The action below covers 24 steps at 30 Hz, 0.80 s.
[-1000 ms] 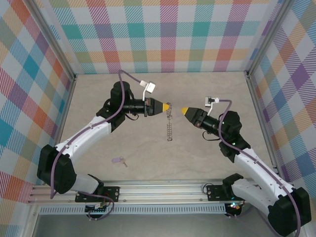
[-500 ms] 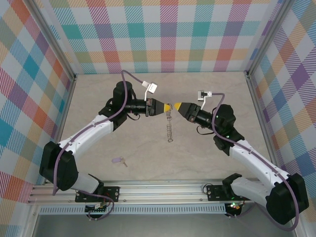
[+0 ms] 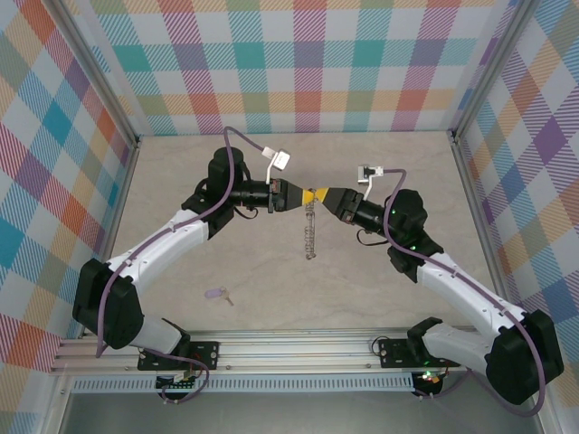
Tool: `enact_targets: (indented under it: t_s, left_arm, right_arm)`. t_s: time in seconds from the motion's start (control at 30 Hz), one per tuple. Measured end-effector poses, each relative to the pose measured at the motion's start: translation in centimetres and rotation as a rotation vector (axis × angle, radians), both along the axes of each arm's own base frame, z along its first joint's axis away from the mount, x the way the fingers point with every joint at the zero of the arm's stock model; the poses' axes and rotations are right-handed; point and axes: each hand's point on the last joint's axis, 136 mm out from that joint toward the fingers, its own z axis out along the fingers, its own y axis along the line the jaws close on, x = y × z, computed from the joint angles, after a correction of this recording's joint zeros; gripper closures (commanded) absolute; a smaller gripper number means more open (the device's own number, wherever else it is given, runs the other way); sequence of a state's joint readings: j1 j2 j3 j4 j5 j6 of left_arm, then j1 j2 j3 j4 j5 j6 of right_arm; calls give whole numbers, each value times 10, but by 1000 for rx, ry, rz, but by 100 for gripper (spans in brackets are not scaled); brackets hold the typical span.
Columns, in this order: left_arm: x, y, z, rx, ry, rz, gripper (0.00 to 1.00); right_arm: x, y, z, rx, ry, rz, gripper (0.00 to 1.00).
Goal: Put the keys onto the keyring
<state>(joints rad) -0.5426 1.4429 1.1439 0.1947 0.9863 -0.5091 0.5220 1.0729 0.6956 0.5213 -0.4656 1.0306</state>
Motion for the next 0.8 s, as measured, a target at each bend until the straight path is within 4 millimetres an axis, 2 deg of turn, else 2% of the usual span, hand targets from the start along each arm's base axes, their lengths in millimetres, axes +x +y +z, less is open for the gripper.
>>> enact_targets:
  t_s: [0.3,0.53,0.77,0.8]
  left_arm:
    - [0,0,-1,1,2,0,100]
    - [1,-1,1,-5,-8,1,100]
    - [6,-1,2,-6,-3,25,100]
    - [7,-2,2,-4,2,37,96]
  right_arm:
    - [-6,4,0,-6,-14,28,79]
    - [-5,4,1,-8,-27,25,100]
    - [-2,2,3,-5,-35,3,100]
    - [0,1,3,-4,-35,-7,100]
